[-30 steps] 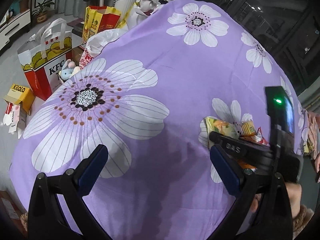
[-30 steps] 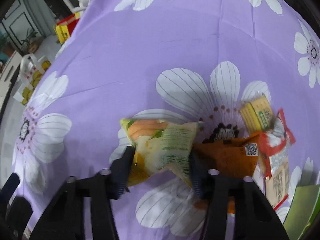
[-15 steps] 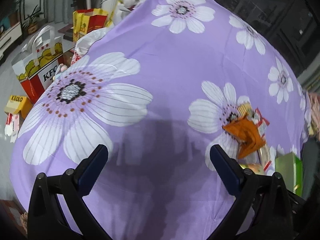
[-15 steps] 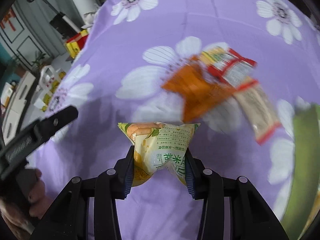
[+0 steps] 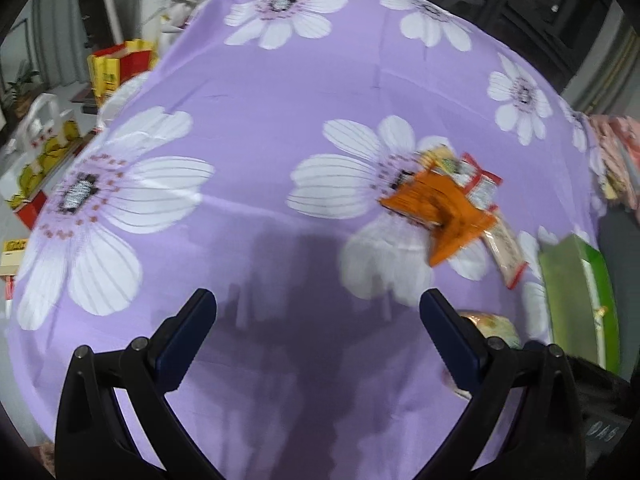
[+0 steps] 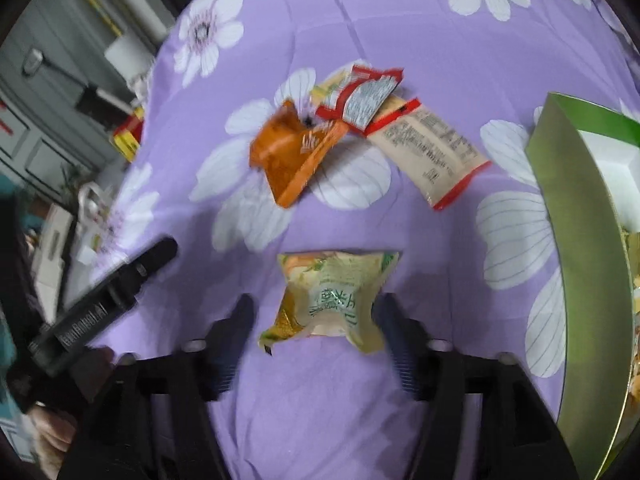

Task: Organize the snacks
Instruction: 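Lift the yellow-green bag with the right gripper and adjust the grip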

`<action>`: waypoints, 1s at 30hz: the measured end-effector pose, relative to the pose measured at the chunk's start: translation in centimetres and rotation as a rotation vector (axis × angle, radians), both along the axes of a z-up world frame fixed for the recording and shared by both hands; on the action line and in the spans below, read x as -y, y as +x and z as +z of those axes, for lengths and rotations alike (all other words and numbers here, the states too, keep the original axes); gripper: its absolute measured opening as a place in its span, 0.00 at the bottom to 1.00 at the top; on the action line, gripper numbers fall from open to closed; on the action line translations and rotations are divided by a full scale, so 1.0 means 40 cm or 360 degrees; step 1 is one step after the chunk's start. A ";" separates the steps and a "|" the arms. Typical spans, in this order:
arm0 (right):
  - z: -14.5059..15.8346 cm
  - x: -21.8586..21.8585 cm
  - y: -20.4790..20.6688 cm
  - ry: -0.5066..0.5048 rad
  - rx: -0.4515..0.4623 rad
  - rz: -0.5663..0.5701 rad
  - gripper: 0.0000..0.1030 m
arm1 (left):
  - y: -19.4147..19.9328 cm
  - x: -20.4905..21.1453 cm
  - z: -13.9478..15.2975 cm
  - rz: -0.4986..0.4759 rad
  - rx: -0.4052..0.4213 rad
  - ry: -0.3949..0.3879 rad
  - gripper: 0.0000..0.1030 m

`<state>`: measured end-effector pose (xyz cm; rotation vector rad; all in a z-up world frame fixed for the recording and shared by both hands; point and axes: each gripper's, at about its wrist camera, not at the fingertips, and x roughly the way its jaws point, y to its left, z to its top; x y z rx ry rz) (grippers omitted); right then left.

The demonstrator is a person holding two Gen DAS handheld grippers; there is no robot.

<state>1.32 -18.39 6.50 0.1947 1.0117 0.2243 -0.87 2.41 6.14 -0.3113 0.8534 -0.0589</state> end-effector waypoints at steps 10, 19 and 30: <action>0.021 0.099 -0.009 0.0380 0.0092 -0.0128 0.72 | -0.025 0.095 0.005 -0.0399 0.0006 -0.0352 0.88; -0.034 0.089 0.021 0.0429 -0.0046 -0.0091 0.50 | -0.022 0.211 -0.039 -0.0672 -0.0057 -0.0457 0.61; -0.088 0.088 0.048 0.0507 -0.0160 -0.0076 0.47 | -0.011 0.239 -0.060 -0.0733 -0.0030 -0.0351 0.43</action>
